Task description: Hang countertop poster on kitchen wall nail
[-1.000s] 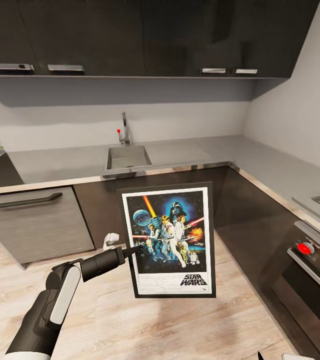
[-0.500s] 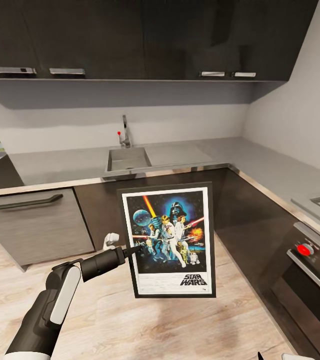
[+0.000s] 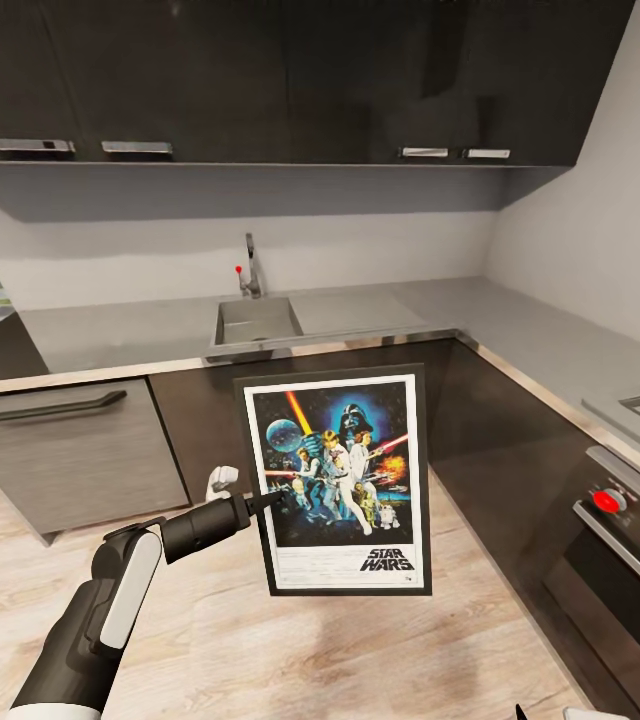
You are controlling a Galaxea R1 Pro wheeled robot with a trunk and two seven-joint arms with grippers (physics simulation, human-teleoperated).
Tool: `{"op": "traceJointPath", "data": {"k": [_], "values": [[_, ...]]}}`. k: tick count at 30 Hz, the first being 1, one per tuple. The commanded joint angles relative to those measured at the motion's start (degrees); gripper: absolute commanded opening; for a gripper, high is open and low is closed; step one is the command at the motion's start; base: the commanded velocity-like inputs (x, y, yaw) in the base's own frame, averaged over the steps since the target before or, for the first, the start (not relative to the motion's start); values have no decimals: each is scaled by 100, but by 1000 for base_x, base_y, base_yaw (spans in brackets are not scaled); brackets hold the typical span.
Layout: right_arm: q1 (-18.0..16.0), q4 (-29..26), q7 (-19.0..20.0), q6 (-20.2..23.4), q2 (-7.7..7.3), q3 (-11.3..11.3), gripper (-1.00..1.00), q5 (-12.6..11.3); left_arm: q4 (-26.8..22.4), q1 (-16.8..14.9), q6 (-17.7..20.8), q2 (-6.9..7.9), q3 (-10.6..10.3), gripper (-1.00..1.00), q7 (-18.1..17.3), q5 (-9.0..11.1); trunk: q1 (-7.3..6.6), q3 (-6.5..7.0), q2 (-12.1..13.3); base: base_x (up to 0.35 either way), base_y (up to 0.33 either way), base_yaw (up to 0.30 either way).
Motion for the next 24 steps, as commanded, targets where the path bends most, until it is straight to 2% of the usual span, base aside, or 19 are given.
{"op": "traceJointPath", "data": {"k": [1,11,18,20,24], "values": [[1,-1,12,-4,0,-6,100,-5,0,-3,27,0,5,-100,-30,11,0,-4,-3,0,0,0],[-6,-25,8,-2,-13,-35,100,-9,0,-3,27,0,5,-100,-37,21,0,-3,-3,0,0,0],[-81,-456,83,39,-70,-58,100,-3,0,-3,27,0,13,-100,-38,20,0,-3,-3,0,0,0],[-134,-609,334,68,-135,-58,100,1,0,-3,27,0,14,-100,-39,20,0,-3,-3,0,0,0],[-223,-886,1459,106,-417,-61,100,4,0,-3,33,6,20,-100,-39,19,0,-3,-3,0,0,0]]}}
